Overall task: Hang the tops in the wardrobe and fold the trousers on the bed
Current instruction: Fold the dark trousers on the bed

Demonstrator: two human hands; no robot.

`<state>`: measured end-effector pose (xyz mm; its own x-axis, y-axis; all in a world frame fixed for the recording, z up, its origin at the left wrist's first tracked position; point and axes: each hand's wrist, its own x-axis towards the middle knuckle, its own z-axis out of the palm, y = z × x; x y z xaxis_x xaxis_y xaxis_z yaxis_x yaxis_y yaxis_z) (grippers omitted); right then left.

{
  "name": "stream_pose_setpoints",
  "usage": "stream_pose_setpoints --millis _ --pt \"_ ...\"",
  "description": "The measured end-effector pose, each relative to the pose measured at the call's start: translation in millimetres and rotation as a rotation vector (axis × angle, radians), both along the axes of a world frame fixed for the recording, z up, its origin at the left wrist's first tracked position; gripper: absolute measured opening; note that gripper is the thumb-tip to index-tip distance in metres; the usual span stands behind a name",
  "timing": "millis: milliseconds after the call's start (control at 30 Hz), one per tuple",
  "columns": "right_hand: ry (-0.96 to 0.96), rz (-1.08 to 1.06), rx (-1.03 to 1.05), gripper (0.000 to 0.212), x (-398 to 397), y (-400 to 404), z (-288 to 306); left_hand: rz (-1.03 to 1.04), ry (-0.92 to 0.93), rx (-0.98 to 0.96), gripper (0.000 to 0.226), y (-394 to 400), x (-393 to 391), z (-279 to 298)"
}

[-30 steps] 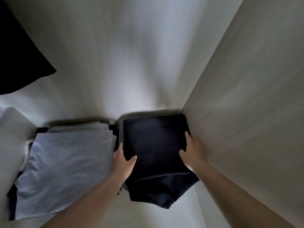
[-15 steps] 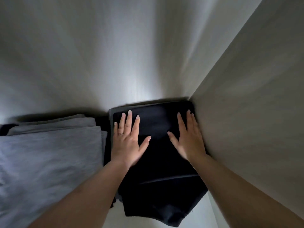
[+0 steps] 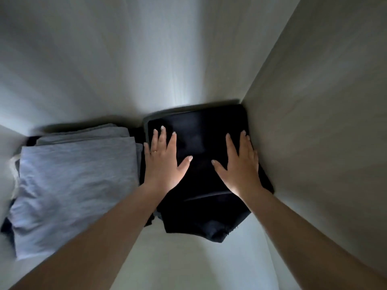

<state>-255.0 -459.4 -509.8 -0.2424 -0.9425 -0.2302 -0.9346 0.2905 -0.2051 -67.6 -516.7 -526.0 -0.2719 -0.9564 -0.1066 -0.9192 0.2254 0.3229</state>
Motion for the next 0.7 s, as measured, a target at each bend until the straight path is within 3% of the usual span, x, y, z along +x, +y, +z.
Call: stream_pose_setpoints --millis 133,433,600,700 --pt "0.026 0.000 -0.207 0.072 10 56 -8 -0.023 0.177 -0.005 0.074 75 -4 -2" --pt "0.056 0.008 -0.170 0.067 11 62 -58 -0.150 -0.008 -0.200 0.068 86 -5 -54" --pt "0.045 0.023 -0.096 0.072 13 58 -53 -0.136 -0.005 -0.179 0.067 85 -4 -58" --pt "-0.013 0.079 0.188 0.073 3 44 -29 -0.114 0.013 -0.066 0.070 83 -5 -43"
